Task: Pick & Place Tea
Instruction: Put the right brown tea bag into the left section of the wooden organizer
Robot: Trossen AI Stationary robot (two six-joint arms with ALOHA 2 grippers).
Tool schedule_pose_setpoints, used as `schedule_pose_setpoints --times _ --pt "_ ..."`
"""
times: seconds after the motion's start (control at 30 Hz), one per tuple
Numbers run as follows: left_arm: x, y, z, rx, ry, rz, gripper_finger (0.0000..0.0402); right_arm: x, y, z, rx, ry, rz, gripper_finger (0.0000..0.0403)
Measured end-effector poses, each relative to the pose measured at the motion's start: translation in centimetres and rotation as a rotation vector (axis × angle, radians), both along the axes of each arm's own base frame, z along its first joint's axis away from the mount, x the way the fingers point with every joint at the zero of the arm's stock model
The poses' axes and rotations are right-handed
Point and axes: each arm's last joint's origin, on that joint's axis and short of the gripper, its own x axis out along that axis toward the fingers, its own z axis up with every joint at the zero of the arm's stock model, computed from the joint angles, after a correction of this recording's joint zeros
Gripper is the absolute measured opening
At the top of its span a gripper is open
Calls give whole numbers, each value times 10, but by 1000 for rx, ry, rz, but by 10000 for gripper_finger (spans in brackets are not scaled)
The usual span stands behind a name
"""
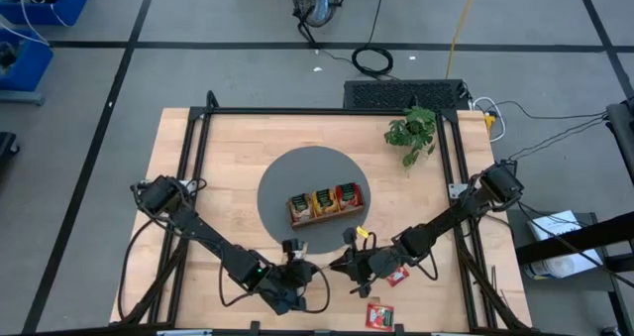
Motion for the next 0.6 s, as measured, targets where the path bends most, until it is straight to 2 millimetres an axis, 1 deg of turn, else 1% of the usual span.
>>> schedule_pose_setpoints --times 0.07,0.13,0.23,0.33,0.4,0.5,0.6 --pt "-1 1 -1 -3 9 9 4 0 0 0 2 -1 -1 39" --pt "-1 1 -2 -8 17 19 3 -1 -1 5 18 -7 -6 55" --pt "-2 3 -3 -12 29 35 3 1 -1 18 71 -17 -30 82" --pt "-1 5 -3 -17 30 48 2 10 -2 29 118 14 -69 107" --pt "-1 5 -3 -17 28 52 2 15 -5 32 96 70 -93 121" --pt "0 6 -3 -13 25 56 2 24 -8 33 89 129 -110 132" --pt "-1 6 -3 -12 25 56 1 31 -10 40 145 169 -56 134"
